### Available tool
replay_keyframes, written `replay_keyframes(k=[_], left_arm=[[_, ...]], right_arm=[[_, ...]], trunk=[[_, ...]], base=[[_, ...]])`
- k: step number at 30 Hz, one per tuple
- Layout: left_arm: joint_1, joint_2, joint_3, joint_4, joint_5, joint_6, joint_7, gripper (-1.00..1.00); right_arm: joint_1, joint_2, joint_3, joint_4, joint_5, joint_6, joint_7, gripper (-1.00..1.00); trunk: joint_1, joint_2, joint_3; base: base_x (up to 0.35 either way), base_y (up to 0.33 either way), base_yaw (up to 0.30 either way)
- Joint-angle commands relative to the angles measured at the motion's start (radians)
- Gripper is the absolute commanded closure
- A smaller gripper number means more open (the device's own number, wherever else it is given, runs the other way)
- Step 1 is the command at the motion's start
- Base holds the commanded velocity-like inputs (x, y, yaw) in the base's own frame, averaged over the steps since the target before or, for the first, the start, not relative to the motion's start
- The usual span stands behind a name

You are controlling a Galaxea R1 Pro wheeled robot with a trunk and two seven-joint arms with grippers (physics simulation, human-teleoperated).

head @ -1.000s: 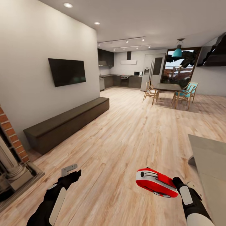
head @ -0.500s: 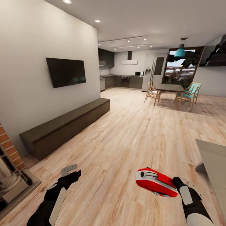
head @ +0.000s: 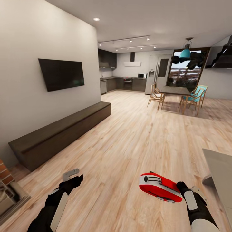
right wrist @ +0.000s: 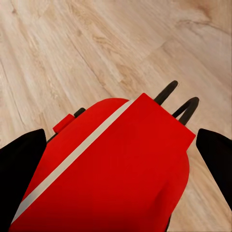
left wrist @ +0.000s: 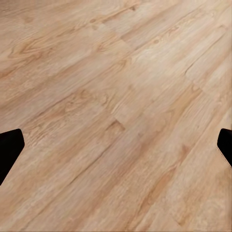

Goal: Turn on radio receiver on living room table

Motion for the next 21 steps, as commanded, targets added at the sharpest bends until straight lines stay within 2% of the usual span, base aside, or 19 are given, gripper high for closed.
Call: replay_keyframes(k=[1,15,21], left_arm=[[0.000,0.000,0.000,0.000,0.000,0.000,0.000,-1.00],[0.000,0.000,0.001,0.000,0.000,-0.002,0.000,-1.00],[0.000,0.000,0.002,0.000,0.000,-0.002,0.000,-1.00]], right_arm=[[-0.001,0.000,0.000,0.000,-0.001,0.000,0.000,1.00],[-0.001,0.000,0.000,-0.001,-0.001,-0.002,0.000,1.00],[0.000,0.000,0.002,-0.001,-0.001,-0.001,0.000,1.00]], trunk=[[0.000,0.000,0.000],[0.000,0.000,0.000],[0.000,0.000,0.000]], base=[[0.308,-0.199,0.000],[0.309,-0.199,0.000],[0.333,-0.034,0.000]])
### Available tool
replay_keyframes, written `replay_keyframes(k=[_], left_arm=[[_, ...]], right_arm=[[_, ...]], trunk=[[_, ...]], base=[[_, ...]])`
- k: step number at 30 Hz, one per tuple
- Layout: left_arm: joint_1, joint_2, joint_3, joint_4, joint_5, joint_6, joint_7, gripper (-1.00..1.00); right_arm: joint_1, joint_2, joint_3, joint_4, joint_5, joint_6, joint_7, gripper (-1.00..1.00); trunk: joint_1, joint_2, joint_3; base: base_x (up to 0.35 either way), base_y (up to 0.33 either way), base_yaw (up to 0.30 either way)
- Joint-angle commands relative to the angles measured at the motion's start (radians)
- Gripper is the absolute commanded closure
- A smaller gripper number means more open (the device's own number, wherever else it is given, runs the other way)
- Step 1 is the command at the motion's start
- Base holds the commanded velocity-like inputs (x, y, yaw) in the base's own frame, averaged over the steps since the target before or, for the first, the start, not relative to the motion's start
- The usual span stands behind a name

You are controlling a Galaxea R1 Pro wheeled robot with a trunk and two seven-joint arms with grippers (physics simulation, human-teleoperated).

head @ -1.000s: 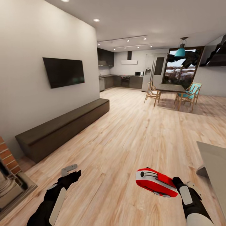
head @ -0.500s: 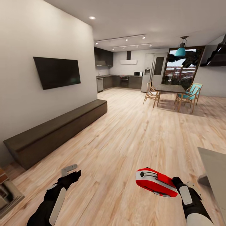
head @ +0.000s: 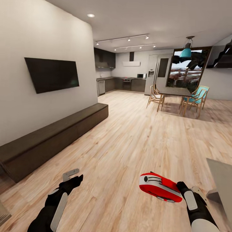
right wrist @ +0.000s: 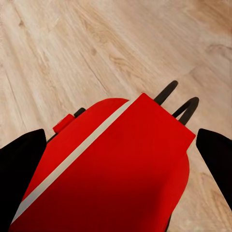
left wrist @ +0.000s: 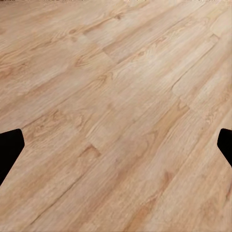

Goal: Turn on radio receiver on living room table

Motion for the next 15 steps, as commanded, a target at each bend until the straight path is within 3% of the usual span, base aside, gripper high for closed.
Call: replay_keyframes(k=[1,15], left_arm=[[0.000,0.000,0.000,0.000,0.000,0.000,0.000,-1.00],[0.000,0.000,0.001,0.000,0.003,0.000,-0.005,-1.00]], right_arm=[[0.000,0.000,0.001,-0.001,-0.001,0.000,0.000,1.00],[0.000,0.000,0.009,0.000,0.004,0.002,0.012,1.00]], trunk=[[0.000,0.000,0.000],[0.000,0.000,0.000]], base=[[0.338,-0.006,0.000],[0.339,0.000,0.000]])
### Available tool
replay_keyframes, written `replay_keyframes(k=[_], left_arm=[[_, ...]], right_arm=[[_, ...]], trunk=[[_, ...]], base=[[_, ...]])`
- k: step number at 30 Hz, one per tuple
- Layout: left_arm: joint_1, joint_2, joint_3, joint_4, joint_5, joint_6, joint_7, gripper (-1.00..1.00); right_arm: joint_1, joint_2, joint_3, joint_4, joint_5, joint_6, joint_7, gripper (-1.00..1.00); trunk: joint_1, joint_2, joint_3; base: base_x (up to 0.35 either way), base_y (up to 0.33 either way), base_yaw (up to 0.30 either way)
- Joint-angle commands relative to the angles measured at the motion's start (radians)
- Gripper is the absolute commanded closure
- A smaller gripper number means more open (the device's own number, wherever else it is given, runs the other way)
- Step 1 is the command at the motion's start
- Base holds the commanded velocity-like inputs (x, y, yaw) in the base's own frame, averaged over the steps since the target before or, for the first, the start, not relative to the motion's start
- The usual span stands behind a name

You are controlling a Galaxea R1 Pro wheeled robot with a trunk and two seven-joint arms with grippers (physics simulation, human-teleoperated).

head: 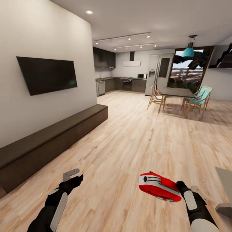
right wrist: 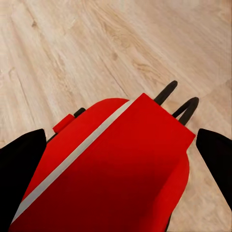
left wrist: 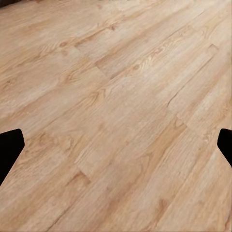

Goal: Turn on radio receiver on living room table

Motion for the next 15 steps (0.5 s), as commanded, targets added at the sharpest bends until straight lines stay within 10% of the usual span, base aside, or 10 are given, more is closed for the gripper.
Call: replay_keyframes(k=[1,8,15], left_arm=[[0.000,0.000,0.001,0.000,0.002,0.000,-0.001,-1.00],[0.000,0.000,0.002,0.000,0.003,0.000,-0.001,-1.00],[0.003,-0.028,0.001,0.021,-0.003,-0.019,-0.003,-1.00]], right_arm=[[-0.001,0.000,0.006,-0.001,0.008,0.001,0.038,1.00],[0.000,0.000,0.087,0.009,0.182,0.000,0.174,1.00],[0.023,0.029,0.090,0.065,0.192,0.014,0.182,1.00]], trunk=[[0.000,0.000,0.000],[0.000,0.000,0.000],[0.000,0.000,0.000]], base=[[0.216,0.000,0.000],[0.039,0.000,0.000],[0.001,0.000,0.000]])
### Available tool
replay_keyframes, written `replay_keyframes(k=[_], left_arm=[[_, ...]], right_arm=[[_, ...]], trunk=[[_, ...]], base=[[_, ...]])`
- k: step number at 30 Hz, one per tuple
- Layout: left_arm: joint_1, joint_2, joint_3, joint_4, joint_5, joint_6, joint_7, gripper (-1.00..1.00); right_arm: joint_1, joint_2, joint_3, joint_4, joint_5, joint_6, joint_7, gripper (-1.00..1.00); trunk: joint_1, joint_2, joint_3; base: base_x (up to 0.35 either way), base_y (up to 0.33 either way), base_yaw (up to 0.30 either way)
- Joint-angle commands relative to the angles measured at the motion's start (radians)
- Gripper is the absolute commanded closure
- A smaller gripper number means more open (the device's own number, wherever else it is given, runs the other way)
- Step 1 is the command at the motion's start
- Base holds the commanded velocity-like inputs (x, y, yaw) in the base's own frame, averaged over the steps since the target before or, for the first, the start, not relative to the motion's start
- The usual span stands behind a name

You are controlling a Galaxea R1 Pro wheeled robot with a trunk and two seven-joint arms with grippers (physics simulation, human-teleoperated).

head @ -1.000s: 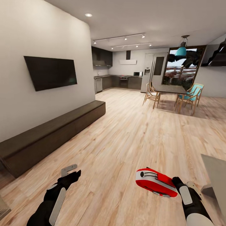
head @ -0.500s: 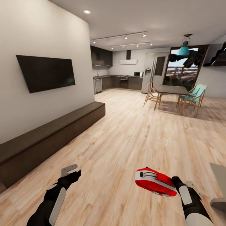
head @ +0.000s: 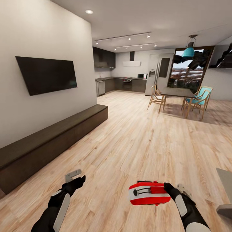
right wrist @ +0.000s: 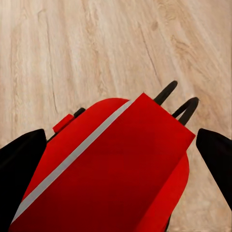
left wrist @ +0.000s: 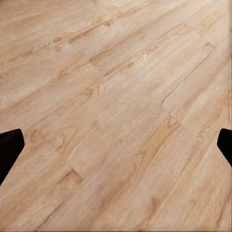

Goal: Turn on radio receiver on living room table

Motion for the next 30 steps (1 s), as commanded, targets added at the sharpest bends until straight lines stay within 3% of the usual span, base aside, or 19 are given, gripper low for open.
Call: replay_keyframes(k=[1,12,17,30], left_arm=[[0.000,0.000,-0.001,0.006,0.001,-0.006,0.000,-1.00],[0.001,0.007,-0.002,0.023,0.001,-0.029,0.000,-1.00],[0.001,0.005,-0.002,0.024,0.001,-0.029,0.000,-1.00],[0.001,0.006,-0.003,0.026,0.000,-0.031,0.000,-1.00]], right_arm=[[0.004,0.006,-0.006,0.006,-0.006,0.001,0.006,1.00],[0.018,0.069,-0.051,0.085,-0.022,0.003,0.031,1.00],[0.018,0.069,-0.077,0.103,-0.018,-0.006,0.029,1.00],[0.018,0.068,-0.074,0.098,-0.011,-0.014,0.033,1.00]], trunk=[[0.000,0.000,0.000],[0.000,0.000,0.000],[0.000,0.000,0.000],[0.000,0.000,0.000]], base=[[0.000,0.000,0.000],[0.000,0.000,0.000],[0.000,0.000,0.000],[0.000,0.000,0.000]])
